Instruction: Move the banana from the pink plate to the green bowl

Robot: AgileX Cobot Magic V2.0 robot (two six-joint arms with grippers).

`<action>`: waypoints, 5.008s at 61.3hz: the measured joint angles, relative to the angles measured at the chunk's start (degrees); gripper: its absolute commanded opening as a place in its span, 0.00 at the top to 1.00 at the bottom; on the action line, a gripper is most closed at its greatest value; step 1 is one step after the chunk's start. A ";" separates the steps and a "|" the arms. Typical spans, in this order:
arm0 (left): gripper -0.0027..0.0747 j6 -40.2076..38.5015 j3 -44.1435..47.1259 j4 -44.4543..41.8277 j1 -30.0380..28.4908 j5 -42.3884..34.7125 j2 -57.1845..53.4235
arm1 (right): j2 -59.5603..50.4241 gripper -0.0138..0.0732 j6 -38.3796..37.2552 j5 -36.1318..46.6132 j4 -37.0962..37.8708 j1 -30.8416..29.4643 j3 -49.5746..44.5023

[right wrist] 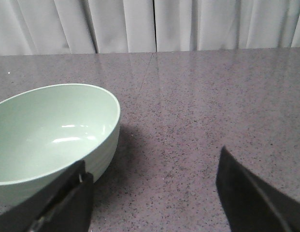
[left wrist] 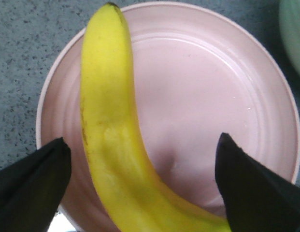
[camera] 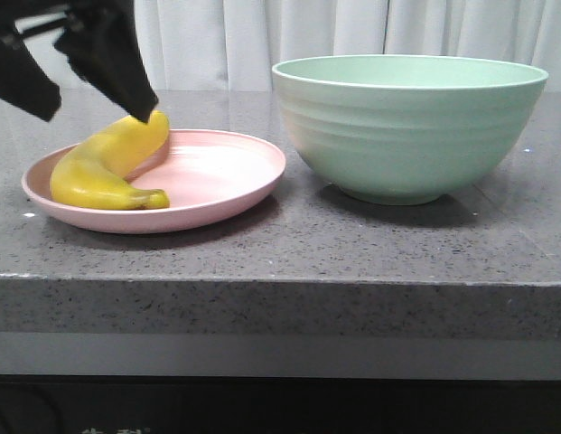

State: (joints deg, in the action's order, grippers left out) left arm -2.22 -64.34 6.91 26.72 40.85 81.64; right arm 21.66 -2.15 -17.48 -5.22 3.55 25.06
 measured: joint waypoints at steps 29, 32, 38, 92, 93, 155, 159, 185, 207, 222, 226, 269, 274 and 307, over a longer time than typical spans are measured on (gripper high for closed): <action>0.19 0.00 0.02 0.00 0.00 -1.72 4.60 | 0.00 0.21 0.00 0.00 0.00 0.00 0.00; 0.19 0.00 0.02 0.00 0.00 -1.84 4.79 | 0.00 0.21 0.00 0.00 0.00 0.00 0.00; 0.19 0.00 -0.03 0.00 0.00 -1.84 5.48 | 0.00 0.21 0.00 0.00 0.00 0.00 0.00; 0.81 -0.10 -0.12 0.02 0.00 -8.70 7.82 | 0.00 0.21 -0.04 0.11 0.00 0.00 0.00; 0.81 -0.10 -0.12 0.02 0.00 -8.81 7.49 | 0.00 0.21 -0.04 0.11 -0.12 0.00 0.00; 0.81 0.10 5.85 0.12 23.70 -5.98 -19.07 | 34.19 0.21 43.52 -9.27 -93.49 18.05 15.87; 0.81 0.10 5.85 0.12 23.70 -5.98 -19.07 | 37.15 0.21 47.76 -9.97 -96.04 18.96 16.13; 0.81 0.10 5.85 0.12 23.70 -5.98 -19.07 | 49.88 0.43 50.36 -18.97 -97.28 24.78 21.91; 0.45 0.10 5.85 0.12 23.70 -6.08 -18.63 | 50.32 0.57 50.72 -19.78 -96.82 24.99 22.01; 0.18 0.10 5.85 -1.20 23.70 -5.95 -18.79 | 50.32 0.57 51.89 -18.91 -96.17 24.25 23.58; 0.18 0.10 5.85 -1.34 22.87 -5.58 -19.57 | 50.32 0.57 52.02 -18.91 -94.25 22.58 25.09; 0.18 0.02 5.85 -1.80 13.56 -0.54 -27.44 | 71.19 0.54 52.61 -16.68 -48.82 4.60 56.79; 0.18 0.02 5.85 -1.80 13.56 -0.54 -27.44 | 73.59 0.54 52.61 -17.39 -46.59 4.98 56.79; 0.18 0.02 5.85 -1.80 13.56 -0.54 -27.44 | 75.76 0.31 52.61 -21.69 -44.27 5.78 57.13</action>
State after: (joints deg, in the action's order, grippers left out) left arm -2.20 -58.48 5.11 40.27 40.31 54.20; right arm 97.42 50.46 -39.17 -49.49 9.33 82.19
